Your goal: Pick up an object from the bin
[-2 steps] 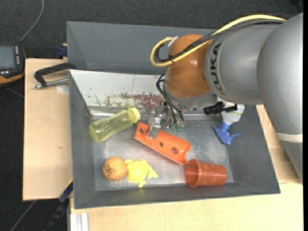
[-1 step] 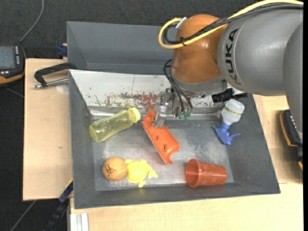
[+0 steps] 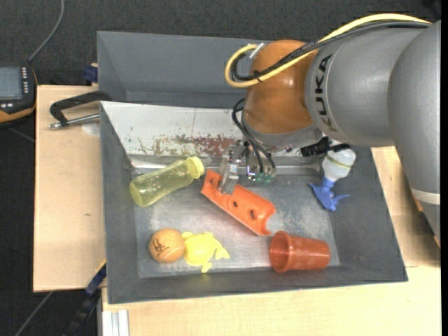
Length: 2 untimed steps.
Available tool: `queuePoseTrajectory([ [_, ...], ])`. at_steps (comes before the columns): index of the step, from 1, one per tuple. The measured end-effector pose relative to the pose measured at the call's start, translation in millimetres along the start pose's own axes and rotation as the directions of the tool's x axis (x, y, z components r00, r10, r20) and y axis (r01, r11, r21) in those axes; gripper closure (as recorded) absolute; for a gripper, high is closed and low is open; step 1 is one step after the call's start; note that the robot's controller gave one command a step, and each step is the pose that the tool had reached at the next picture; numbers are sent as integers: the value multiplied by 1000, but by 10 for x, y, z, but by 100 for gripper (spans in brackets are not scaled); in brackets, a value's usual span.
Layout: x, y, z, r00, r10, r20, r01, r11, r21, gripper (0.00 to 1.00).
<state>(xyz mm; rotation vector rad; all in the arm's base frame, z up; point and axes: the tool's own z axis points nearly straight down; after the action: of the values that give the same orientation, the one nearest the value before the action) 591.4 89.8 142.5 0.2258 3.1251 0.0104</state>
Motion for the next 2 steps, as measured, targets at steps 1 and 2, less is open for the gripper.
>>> queuePoseTrajectory([
  [1,18,-15,581,1000,-4,-11,4,1000,3,100],
  [2,50,-18,148,1000,8,-8,-8,1000,2,100],
])
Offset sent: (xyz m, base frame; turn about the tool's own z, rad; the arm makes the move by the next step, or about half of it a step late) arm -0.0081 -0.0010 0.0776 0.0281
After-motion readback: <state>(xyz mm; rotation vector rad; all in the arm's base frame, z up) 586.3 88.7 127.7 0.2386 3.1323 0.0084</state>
